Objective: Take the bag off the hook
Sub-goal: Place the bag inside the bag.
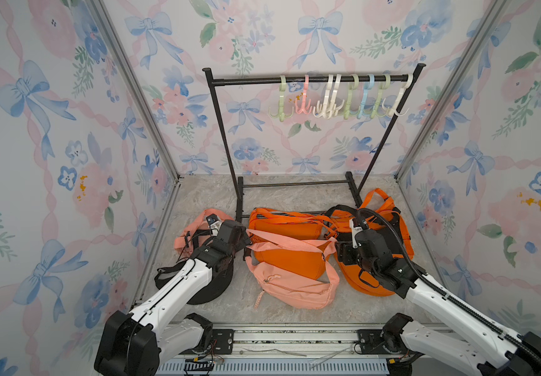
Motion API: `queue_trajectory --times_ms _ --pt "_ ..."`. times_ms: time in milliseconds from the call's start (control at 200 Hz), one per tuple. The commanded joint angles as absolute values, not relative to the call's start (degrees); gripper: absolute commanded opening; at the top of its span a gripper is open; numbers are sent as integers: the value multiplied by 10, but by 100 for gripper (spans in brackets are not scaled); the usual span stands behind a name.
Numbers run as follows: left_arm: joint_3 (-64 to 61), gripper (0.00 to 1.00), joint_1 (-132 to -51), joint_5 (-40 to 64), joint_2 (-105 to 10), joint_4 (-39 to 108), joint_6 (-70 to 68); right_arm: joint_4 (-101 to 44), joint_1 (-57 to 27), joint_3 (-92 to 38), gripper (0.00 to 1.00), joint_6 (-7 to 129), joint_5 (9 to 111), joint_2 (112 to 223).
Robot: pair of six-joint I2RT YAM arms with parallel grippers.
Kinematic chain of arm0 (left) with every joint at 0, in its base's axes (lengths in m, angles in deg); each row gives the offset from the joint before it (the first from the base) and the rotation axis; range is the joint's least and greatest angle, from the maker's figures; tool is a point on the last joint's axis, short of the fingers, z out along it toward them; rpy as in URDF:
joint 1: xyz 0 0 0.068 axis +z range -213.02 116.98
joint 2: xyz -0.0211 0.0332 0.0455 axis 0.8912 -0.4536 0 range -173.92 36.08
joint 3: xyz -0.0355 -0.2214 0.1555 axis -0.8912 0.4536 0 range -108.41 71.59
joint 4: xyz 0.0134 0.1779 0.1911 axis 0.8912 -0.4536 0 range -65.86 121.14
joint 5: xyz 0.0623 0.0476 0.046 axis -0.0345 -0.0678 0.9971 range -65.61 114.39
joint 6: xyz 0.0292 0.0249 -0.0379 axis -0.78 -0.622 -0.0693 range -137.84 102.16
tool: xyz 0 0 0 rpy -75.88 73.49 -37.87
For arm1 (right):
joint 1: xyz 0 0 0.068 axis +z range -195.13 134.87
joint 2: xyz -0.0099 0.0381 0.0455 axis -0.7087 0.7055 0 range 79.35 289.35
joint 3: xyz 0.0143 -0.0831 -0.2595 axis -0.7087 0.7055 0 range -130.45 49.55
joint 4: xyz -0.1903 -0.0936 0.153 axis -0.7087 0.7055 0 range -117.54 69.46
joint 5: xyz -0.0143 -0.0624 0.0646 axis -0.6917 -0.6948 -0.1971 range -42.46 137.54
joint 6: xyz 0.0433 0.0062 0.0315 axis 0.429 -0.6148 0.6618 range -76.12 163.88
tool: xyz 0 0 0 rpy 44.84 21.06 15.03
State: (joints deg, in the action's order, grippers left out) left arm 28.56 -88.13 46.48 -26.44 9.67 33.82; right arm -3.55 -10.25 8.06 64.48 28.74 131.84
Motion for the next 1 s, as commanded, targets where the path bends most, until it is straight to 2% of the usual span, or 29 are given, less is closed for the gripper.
queue_trajectory --times_ms 0,115,280,615,770,790,810,990 --pt "269 98 -881 510 -237 58 319 28 -131 52 74 617 246 1294" --pt "280 98 -881 510 -221 55 321 24 -140 63 74 617 255 1277" --pt "309 98 -881 486 -220 54 336 -2 -137 96 73 649 325 1284" --pt "312 98 -902 455 -261 56 355 -65 -74 139 74 676 362 1336" --pt "298 98 -948 451 -307 62 368 -89 -30 134 87 690 328 1388" --pt "298 98 -954 450 -313 62 368 -90 -27 131 99 691 326 1395" --pt "298 98 -957 448 -318 62 368 -92 -23 127 97 692 325 1403" --pt "261 98 -970 436 -340 61 368 -92 -22 95 97 688 332 1448"
